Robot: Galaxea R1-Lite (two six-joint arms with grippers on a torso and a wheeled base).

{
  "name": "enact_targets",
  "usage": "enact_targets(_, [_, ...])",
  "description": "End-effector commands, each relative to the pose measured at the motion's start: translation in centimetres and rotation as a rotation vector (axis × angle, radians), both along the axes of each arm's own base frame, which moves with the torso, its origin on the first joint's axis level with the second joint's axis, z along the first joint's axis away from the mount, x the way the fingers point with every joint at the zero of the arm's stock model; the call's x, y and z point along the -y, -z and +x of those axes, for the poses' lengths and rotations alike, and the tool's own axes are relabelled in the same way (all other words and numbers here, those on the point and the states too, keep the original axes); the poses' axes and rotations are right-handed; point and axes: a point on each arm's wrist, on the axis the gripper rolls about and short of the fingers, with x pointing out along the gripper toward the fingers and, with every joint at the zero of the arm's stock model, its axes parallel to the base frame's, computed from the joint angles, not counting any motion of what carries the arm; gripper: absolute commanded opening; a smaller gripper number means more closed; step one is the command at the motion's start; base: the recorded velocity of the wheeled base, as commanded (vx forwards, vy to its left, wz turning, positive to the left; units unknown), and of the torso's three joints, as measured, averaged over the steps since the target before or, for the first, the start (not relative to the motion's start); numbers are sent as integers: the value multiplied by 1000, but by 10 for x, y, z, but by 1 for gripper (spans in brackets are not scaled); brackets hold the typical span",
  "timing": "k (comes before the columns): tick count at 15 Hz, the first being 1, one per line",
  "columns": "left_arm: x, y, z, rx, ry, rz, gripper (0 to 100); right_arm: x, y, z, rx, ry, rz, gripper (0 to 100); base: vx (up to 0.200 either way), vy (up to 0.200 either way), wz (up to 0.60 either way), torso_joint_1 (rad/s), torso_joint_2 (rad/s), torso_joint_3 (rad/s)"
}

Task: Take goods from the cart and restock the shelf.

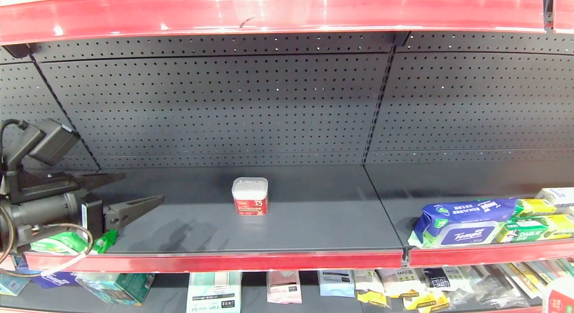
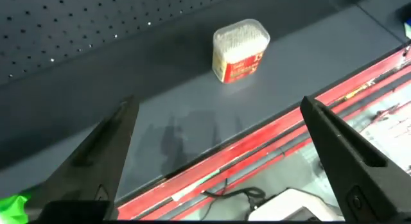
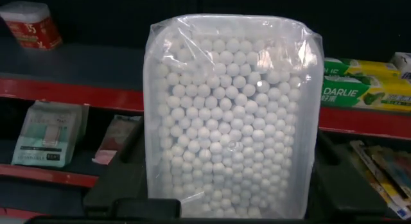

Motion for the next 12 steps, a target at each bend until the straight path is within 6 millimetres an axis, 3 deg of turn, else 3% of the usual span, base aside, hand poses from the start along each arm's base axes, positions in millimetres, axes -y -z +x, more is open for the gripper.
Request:
enact_targets(1, [0,6,1,-29,3,-1,100,0,0,0,-4,11,20,0,0,0,0,0,0,0])
enact_targets(8, [-1,11,-22,40,-6,87,100,2,0,0,-8,102,93,0,0,0,0,0,0,0])
enact_targets(12, [-1,15,-12,13,1,82,100,2,1,0,-12,170,5,0,0,0,0,0,0,0])
